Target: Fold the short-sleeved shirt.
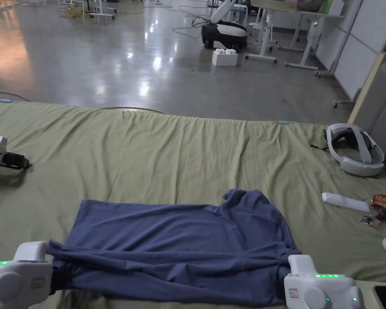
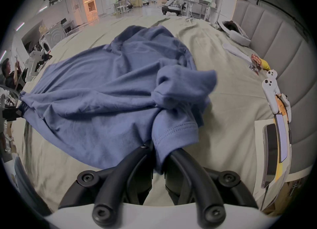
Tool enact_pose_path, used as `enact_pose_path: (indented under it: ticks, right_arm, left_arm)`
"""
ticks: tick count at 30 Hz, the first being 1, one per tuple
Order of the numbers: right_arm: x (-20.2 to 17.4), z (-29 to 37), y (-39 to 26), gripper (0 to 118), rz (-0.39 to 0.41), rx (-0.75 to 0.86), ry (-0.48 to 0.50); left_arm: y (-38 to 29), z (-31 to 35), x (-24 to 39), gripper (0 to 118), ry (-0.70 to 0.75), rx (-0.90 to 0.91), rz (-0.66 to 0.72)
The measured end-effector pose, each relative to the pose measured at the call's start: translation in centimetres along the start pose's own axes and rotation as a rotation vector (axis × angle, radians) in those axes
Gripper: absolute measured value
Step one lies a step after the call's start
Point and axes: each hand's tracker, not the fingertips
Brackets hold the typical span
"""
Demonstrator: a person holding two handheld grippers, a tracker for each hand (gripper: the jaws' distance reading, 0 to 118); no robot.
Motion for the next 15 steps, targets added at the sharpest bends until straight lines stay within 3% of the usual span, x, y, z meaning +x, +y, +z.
enact_pose_path:
  ticks: [8, 15]
  right_arm:
    - [0.4, 7.5, 1.8, 13, 0.059, 0.135, -0.008]
    - [0.2, 10.7, -1.2, 13, 0.103, 0.108, -0.002]
  left_arm:
    - [2.5, 5.3, 0.2, 10, -0.053, 0.124, 0.002]
    - [0.1, 8.0, -1.7, 10, -0.058, 0.085, 0.02]
